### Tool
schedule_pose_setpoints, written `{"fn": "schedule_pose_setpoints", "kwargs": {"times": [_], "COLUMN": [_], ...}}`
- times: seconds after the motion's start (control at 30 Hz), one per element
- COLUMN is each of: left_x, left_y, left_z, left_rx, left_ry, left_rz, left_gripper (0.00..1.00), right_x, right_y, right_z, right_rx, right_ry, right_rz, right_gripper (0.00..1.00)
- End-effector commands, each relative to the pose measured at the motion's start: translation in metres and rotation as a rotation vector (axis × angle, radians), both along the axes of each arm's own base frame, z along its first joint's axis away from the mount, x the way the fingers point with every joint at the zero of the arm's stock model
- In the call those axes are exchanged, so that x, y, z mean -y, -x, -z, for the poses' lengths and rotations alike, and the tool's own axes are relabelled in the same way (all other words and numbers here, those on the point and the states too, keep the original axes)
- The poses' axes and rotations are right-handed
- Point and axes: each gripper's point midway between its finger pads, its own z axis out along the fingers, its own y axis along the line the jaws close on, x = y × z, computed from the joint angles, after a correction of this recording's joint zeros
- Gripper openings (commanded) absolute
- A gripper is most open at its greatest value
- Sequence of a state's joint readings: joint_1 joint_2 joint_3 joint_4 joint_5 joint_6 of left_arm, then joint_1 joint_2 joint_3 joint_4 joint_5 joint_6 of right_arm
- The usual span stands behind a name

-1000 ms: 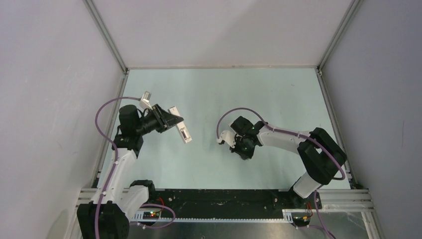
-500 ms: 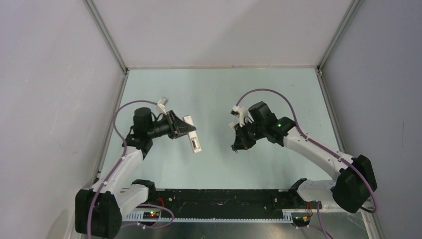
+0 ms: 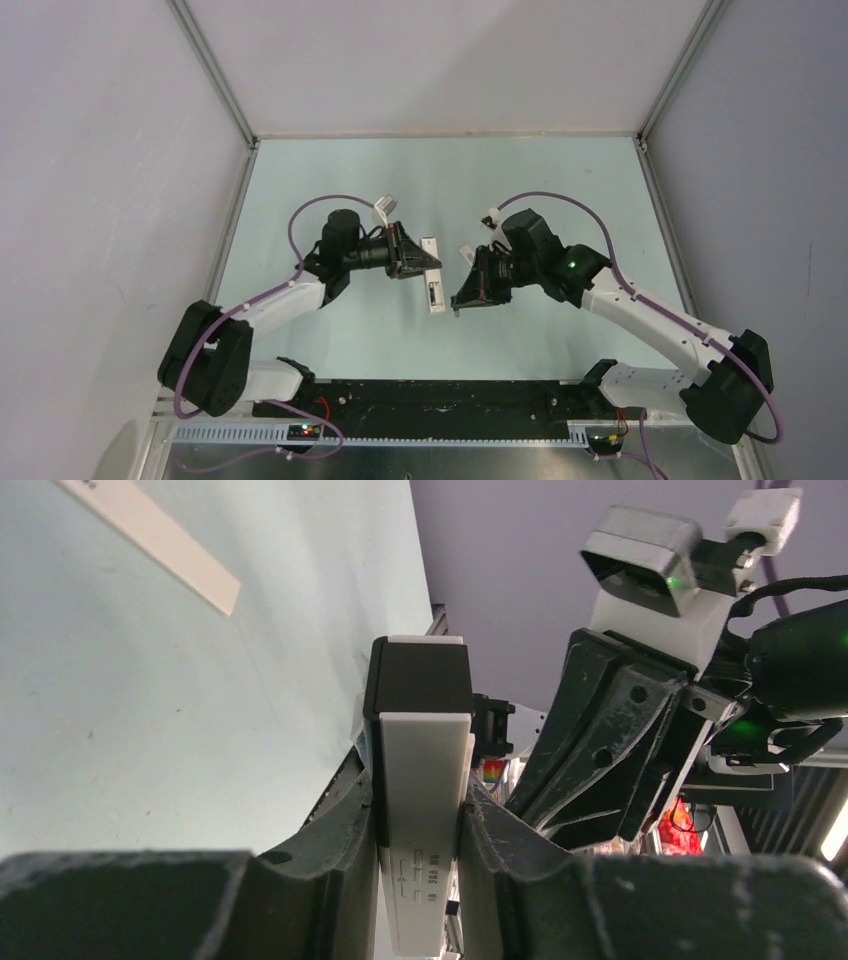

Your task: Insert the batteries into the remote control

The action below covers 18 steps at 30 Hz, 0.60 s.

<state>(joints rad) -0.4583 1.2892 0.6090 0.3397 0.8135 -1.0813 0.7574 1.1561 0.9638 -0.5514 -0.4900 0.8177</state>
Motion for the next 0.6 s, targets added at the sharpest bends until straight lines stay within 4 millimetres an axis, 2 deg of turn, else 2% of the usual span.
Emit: {"fn": "schedule_pose_setpoints", "kwargs": {"times": [0.0,0.57], "left_x": [0.020,0.027], "left_y": [-0.009,0.004], "left_z": [-0.034,-0.012], "left_rx": [0.090,0.075], "left_ry": [0.087,0.070], "left_rz": [0.014,0.067], "left_gripper": [0.00,0.00], "right_x": [-0.007,-0.024], "right_y": [0.001,-0.005], "right_z": [-0.016,-0.006], "right_rx": [-0.097,-0.134], "right_ry": [-0.041,-0.029], "right_rz": [0.068,0.105], "right_gripper": [0.00,0.00]}}
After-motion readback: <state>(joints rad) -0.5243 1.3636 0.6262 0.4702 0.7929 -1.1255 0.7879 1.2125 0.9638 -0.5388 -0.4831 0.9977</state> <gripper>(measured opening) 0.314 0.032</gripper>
